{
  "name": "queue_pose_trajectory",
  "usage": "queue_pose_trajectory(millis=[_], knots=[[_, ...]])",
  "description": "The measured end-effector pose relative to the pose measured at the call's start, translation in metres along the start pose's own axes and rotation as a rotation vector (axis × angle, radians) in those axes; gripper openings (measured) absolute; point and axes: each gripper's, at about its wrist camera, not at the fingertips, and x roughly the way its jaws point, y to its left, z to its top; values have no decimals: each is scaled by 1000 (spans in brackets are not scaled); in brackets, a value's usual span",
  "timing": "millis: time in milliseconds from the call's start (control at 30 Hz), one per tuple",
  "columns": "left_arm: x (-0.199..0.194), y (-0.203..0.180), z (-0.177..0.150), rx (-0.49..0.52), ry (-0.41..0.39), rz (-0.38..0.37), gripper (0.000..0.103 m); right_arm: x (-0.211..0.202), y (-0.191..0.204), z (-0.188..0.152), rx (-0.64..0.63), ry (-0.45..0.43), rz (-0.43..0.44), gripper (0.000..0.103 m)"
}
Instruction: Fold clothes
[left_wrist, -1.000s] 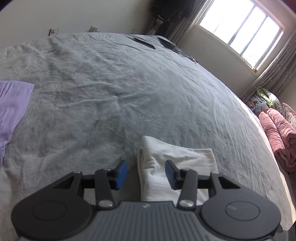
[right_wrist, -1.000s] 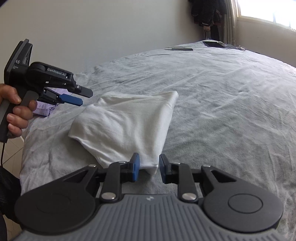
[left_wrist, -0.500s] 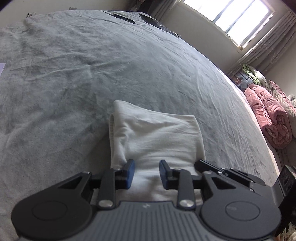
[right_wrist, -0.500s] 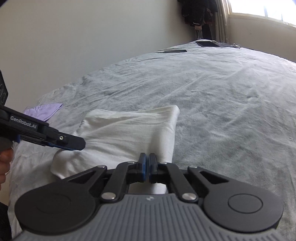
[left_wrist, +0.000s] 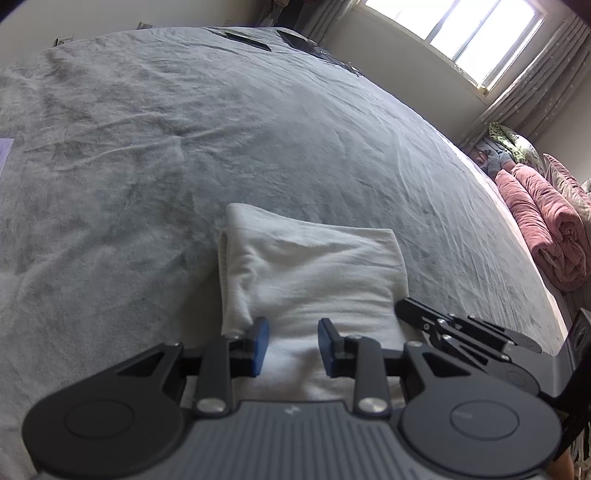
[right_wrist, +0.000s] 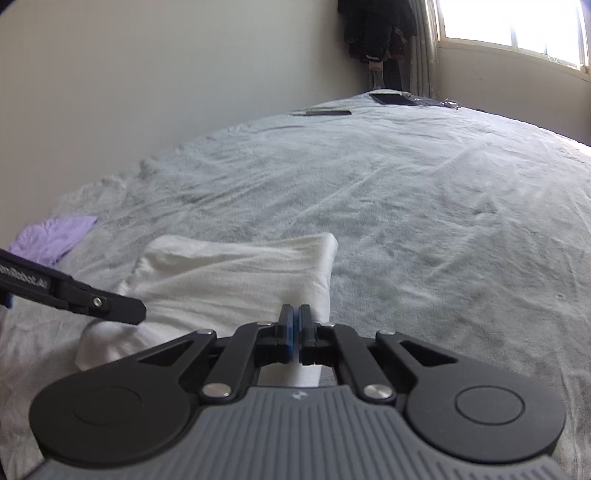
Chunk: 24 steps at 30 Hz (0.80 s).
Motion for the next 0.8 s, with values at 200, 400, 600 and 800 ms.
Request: queue_pose_trajectory(millis=[200, 400, 600, 800], knots=[[-1, 0, 0, 3, -1, -1, 30, -4, -7, -2, 46, -20, -39, 2], [-2, 1, 0, -6, 0, -3, 31, -31, -37, -17, 241, -19, 49, 19], [-1, -2, 0, -6, -2, 7, 31, -43, -57, -30, 345, -8, 189, 37], [-1, -2, 0, -4, -2, 10, 31, -37, -72, -37, 496, 25, 302, 39]])
